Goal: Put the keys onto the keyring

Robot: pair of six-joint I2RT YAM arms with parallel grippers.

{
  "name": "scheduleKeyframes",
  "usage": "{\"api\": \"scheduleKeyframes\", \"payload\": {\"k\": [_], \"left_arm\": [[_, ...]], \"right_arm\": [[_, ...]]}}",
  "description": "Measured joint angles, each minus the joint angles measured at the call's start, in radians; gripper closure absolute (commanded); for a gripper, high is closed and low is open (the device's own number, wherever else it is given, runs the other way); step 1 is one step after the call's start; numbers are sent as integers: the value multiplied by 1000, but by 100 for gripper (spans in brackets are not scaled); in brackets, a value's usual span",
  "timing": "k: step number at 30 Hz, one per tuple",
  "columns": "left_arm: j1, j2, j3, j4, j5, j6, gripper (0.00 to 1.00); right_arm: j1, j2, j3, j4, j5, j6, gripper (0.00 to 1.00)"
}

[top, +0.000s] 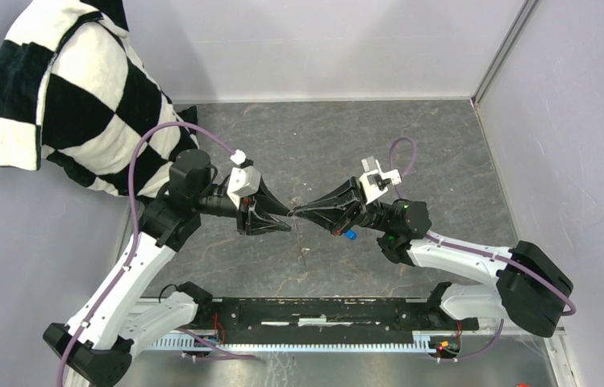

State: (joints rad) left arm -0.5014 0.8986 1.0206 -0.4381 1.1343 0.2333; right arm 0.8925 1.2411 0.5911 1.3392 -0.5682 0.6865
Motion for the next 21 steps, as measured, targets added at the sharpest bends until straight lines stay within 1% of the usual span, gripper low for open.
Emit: {"api": "scheduleKeyframes", "payload": {"k": [4,9,11,13,17,18,19,21], "left_arm": [[0,2,0,54,-3,-41,56],[0,2,0,106,-2,-91,57],[0,1,0,109,2,-102,59],[0,1,0,115,6,-109,65],[0,-1,-1,115,19,-113,90],[0,-2,-1,110,21,-113,95],[0,-3,-1,103,20,-112,98],[0,-3,-1,90,19,-108,98]], "right_arm": [[6,0,0,-4,13,-14,99],[32,-12,0,-57,39,-76,99],[43,-24,0,-80,55,-103,99],[54,-37,0,-98,69,-130,99],[64,-50,0,-121,90,-163,99],[66,-50,0,-127,96,-172,97],[66,-51,0,-131,98,-177,93],[66,-55,0,-149,100,-185,79]]}}
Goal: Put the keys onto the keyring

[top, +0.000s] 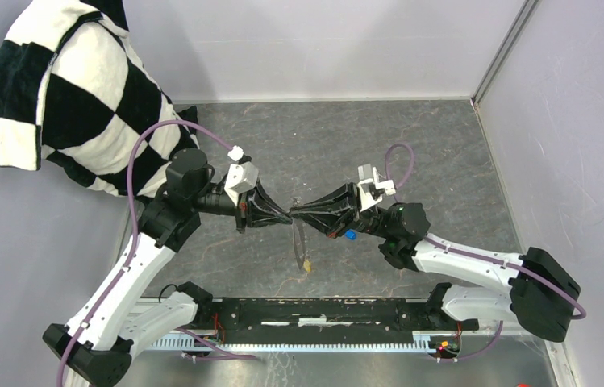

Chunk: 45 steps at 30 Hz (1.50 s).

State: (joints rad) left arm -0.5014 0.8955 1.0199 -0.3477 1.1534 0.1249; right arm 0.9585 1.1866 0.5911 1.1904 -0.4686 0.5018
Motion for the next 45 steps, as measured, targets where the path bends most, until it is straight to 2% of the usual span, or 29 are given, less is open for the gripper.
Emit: {"api": "scheduleKeyframes", "payload": {"k": [1,4,6,10,15,19,23,36,40,43,45], "left_arm": [[0,1,0,-10,-1,6,98],[0,11,6,-55,-7,44,98],[0,26,22,-102,-18,80,98],[0,54,61,-200,-33,160,98],[0,80,101,-306,-57,252,98],[0,111,143,-374,-84,312,98],[-3,134,171,-425,-107,360,98],[-7,136,172,-467,-125,402,98],[-10,136,172,-472,-125,404,98],[-11,136,172,-476,-127,404,98],[-11,136,172,-484,-129,404,98]], "right_arm": [[0,-6,0,-18,0,-9,70],[-7,-42,10,-127,-24,-45,54],[-29,-77,51,-272,-57,-91,51],[-100,-107,235,-605,-148,-232,54],[-155,-70,507,-998,-271,-426,60],[-156,5,629,-1215,-349,-534,62],[-155,57,637,-1344,-386,-582,66],[-107,93,655,-1424,-391,-623,74],[-94,100,658,-1423,-384,-627,81],[-92,110,658,-1422,-381,-630,96],[-91,113,658,-1423,-371,-632,99]]}}
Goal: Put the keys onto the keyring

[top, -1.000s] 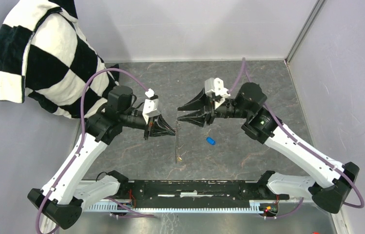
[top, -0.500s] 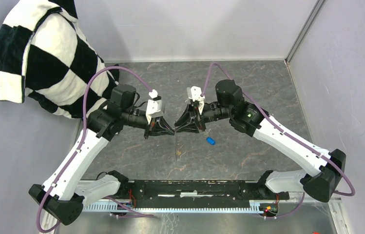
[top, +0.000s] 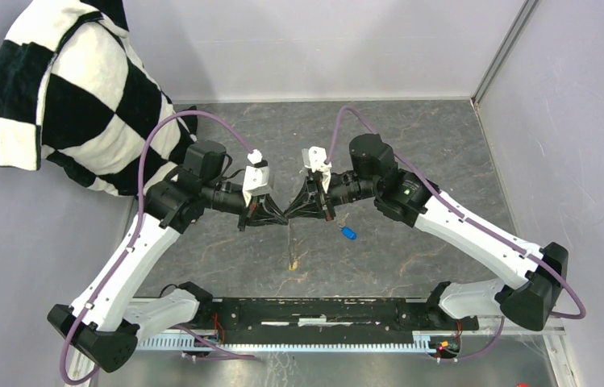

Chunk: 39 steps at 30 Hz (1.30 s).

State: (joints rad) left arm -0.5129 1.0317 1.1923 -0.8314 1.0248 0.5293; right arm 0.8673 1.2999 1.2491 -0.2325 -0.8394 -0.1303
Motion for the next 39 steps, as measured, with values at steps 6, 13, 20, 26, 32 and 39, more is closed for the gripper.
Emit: {"api": "scheduleKeyframes", "payload": {"k": [6,13,20,26,32,39], "left_arm": [[1,0,2,-1,-2,7,63],[0,-74,-66,64,-2,-17,58],[0,-128,-174,276,7,-209,58],[0,-124,-176,427,27,-329,56],[0,-127,-176,497,58,-396,56],[0,-127,-176,533,86,-433,58]], "right_arm": [[-4,-14,-26,49,39,30,99],[-39,-153,-334,506,74,262,99],[-41,-166,-554,1030,132,554,99],[-35,-132,-598,1307,171,693,99],[-17,-109,-613,1421,192,738,99],[2,-97,-613,1452,204,739,99]]}}
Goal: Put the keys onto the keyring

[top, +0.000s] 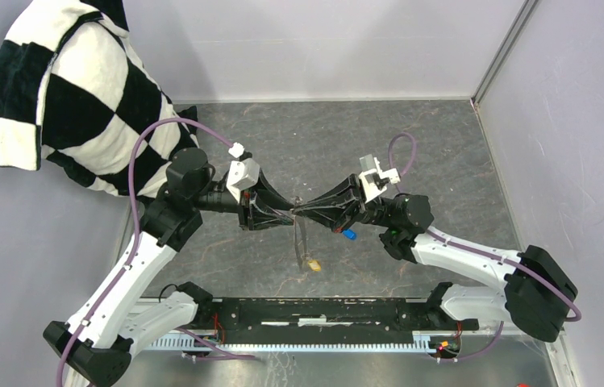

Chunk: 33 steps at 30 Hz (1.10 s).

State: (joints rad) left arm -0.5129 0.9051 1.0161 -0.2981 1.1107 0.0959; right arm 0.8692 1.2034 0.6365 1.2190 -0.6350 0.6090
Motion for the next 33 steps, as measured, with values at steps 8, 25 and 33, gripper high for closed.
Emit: {"api": "scheduleKeyframes", "payload": {"k": [8,25,33], "left_arm": [[0,0,6,-68,-3,54,63],[0,-3,19,-174,-9,175,98],[0,-21,19,-207,-49,227,98]], "right_arm": [[15,15,0,-40,-1,-25,99],[27,16,0,-93,6,-68,91],[32,-19,-12,-105,13,-80,66]]}}
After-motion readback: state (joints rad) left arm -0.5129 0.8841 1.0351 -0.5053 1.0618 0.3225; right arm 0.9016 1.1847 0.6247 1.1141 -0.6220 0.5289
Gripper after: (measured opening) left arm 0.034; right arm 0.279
